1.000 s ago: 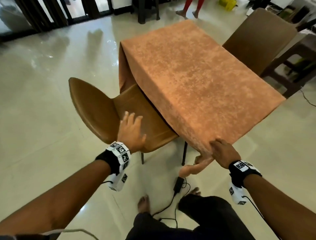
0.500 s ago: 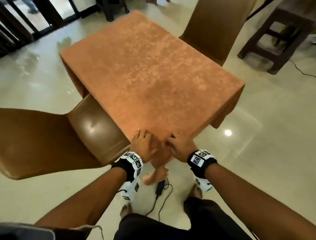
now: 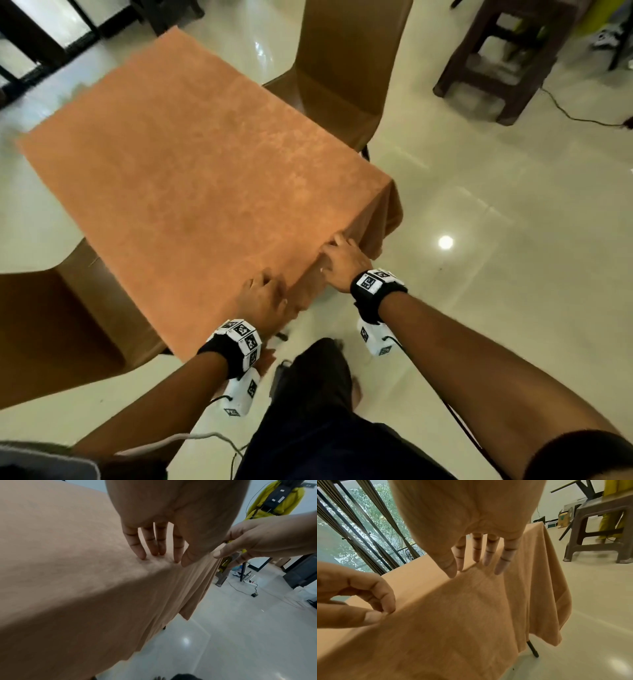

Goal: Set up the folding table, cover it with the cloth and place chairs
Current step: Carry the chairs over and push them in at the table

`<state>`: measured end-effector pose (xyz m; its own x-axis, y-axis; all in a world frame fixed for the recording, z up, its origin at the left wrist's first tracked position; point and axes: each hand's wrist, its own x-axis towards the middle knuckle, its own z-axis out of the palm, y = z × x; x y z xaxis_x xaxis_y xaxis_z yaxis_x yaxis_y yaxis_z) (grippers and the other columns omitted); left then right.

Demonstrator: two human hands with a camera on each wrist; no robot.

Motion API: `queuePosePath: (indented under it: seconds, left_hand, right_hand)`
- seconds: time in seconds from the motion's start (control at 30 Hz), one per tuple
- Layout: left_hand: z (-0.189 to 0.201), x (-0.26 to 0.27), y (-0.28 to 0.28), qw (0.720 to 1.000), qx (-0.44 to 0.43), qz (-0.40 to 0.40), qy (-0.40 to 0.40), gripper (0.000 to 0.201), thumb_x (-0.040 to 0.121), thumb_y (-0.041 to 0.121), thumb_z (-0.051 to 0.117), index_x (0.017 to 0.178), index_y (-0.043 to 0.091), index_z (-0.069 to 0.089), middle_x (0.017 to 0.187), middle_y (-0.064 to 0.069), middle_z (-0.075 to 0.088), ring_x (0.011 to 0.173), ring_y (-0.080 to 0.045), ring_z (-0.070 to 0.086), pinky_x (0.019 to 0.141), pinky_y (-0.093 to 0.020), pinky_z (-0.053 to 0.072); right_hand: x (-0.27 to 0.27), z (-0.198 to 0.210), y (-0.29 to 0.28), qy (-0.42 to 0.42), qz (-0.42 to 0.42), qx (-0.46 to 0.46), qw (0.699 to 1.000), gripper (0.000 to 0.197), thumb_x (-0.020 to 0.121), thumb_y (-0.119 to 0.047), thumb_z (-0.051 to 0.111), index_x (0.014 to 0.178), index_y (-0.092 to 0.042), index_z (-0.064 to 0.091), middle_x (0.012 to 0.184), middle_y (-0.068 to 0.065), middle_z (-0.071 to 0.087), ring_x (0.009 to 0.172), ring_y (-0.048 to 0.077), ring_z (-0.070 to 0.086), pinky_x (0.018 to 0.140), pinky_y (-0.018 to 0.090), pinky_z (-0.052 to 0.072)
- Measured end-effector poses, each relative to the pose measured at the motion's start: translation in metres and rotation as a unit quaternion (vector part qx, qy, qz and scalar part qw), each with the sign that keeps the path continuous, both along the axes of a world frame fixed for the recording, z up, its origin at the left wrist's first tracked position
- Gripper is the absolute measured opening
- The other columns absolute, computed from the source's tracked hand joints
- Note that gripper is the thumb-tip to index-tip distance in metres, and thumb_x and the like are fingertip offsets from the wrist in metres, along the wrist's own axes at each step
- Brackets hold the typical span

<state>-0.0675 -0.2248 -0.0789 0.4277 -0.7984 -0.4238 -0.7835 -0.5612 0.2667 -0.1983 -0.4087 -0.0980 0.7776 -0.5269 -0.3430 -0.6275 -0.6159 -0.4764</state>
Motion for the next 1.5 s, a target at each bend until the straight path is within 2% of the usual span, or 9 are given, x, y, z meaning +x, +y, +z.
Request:
queuePosePath:
  seconds: [0.1, 0.27, 0.43, 0.57, 0.77, 0.97, 1.2, 1.33, 1.5]
  left_hand:
    - [-0.004, 0.004, -0.053, 1.000, -0.008, -0.012, 0.018, 0.022, 0.084, 0.032, 0.060, 0.101, 0.019, 0.063, 0.107, -0.006, 0.055, 0.094, -0.031, 0.054, 0.083, -0.039, 0.045]
    - [-0.022, 0.003, -0.154, 0.999, -0.023, -0.002, 0.044, 0.022, 0.078, 0.036, 0.059, 0.090, 0.020, 0.066, 0.090, -0.004, 0.060, 0.083, -0.027, 0.058, 0.073, -0.034, 0.045]
    - [-0.016, 0.000, -0.260, 0.997, -0.022, 0.010, 0.075, 0.024, 0.077, 0.038, 0.052, 0.079, 0.016, 0.061, 0.078, -0.004, 0.061, 0.073, -0.026, 0.057, 0.066, -0.035, 0.046]
    - [-0.013, 0.012, -0.342, 0.991, -0.025, 0.024, 0.127, 0.033, 0.075, 0.045, 0.044, 0.088, 0.022, 0.064, 0.081, 0.002, 0.064, 0.074, -0.021, 0.059, 0.068, -0.037, 0.050]
    - [0.001, 0.027, -0.456, 0.986, -0.032, 0.034, 0.158, 0.011, 0.089, 0.023, 0.061, 0.098, 0.022, 0.067, 0.082, 0.007, 0.064, 0.076, -0.015, 0.060, 0.074, -0.029, 0.050]
    - [0.013, 0.047, -0.569, 0.972, -0.104, 0.147, 0.153, 0.012, 0.092, 0.022, 0.063, 0.104, 0.022, 0.065, 0.087, 0.006, 0.065, 0.078, -0.013, 0.063, 0.066, -0.026, 0.050]
    - [0.045, 0.064, -0.691, 0.907, -0.197, 0.340, 0.155, 0.033, 0.089, 0.024, 0.069, 0.120, 0.019, 0.059, 0.096, 0.007, 0.062, 0.091, -0.015, 0.062, 0.087, -0.030, 0.050]
    - [0.057, 0.075, -0.743, 0.871, -0.241, 0.403, 0.147, 0.049, 0.089, 0.026, 0.070, 0.133, 0.015, 0.051, 0.113, -0.002, 0.059, 0.103, -0.016, 0.059, 0.090, -0.029, 0.048]
    - [0.046, 0.096, -0.791, 0.831, -0.265, 0.466, 0.150, 0.066, 0.085, 0.032, 0.074, 0.141, 0.021, 0.041, 0.127, -0.002, 0.051, 0.111, -0.014, 0.054, 0.097, -0.031, 0.049]
  right_hand:
    - [0.000, -0.002, -0.048, -0.007, 0.001, 0.007, 1.000, 0.038, 0.088, -0.029, 0.065, 0.125, -0.020, 0.061, 0.136, 0.005, 0.041, 0.120, 0.032, 0.044, 0.101, 0.044, 0.046]
    - [0.005, -0.006, -0.136, -0.015, 0.032, -0.013, 0.999, 0.027, 0.089, -0.028, 0.060, 0.115, -0.019, 0.065, 0.129, 0.009, 0.045, 0.119, 0.033, 0.044, 0.095, 0.045, 0.049]
    - [0.007, 0.006, -0.220, 0.021, 0.063, -0.005, 0.998, 0.030, 0.095, -0.030, 0.054, 0.122, -0.021, 0.062, 0.129, 0.008, 0.046, 0.118, 0.030, 0.044, 0.082, 0.034, 0.038]
    - [0.007, 0.010, -0.293, 0.055, 0.113, 0.033, 0.992, 0.028, 0.091, -0.031, 0.058, 0.118, -0.023, 0.062, 0.121, 0.007, 0.049, 0.111, 0.030, 0.047, 0.086, 0.041, 0.048]
    - [0.007, 0.009, -0.421, 0.094, 0.129, 0.024, 0.987, 0.030, 0.093, -0.033, 0.061, 0.123, -0.028, 0.062, 0.125, 0.003, 0.050, 0.115, 0.027, 0.049, 0.091, 0.039, 0.047]
    - [0.047, 0.030, -0.605, 0.010, 0.140, -0.016, 0.990, 0.036, 0.092, -0.028, 0.063, 0.128, -0.026, 0.060, 0.127, 0.003, 0.052, 0.115, 0.026, 0.052, 0.093, 0.039, 0.048]
    - [0.136, 0.080, -0.782, -0.132, 0.169, -0.030, 0.976, 0.064, 0.079, -0.016, 0.071, 0.140, -0.025, 0.051, 0.132, 0.007, 0.049, 0.111, 0.030, 0.054, 0.096, 0.042, 0.049]
    - [0.199, 0.102, -0.834, -0.102, 0.363, -0.120, 0.918, 0.077, 0.069, -0.009, 0.074, 0.140, -0.028, 0.052, 0.145, 0.004, 0.049, 0.127, 0.032, 0.045, 0.097, 0.046, 0.049]
    - [0.281, 0.105, -0.861, -0.048, 0.600, -0.242, 0.761, 0.083, 0.057, -0.021, 0.087, 0.135, -0.029, 0.058, 0.157, 0.004, 0.041, 0.144, 0.035, 0.037, 0.105, 0.055, 0.041]
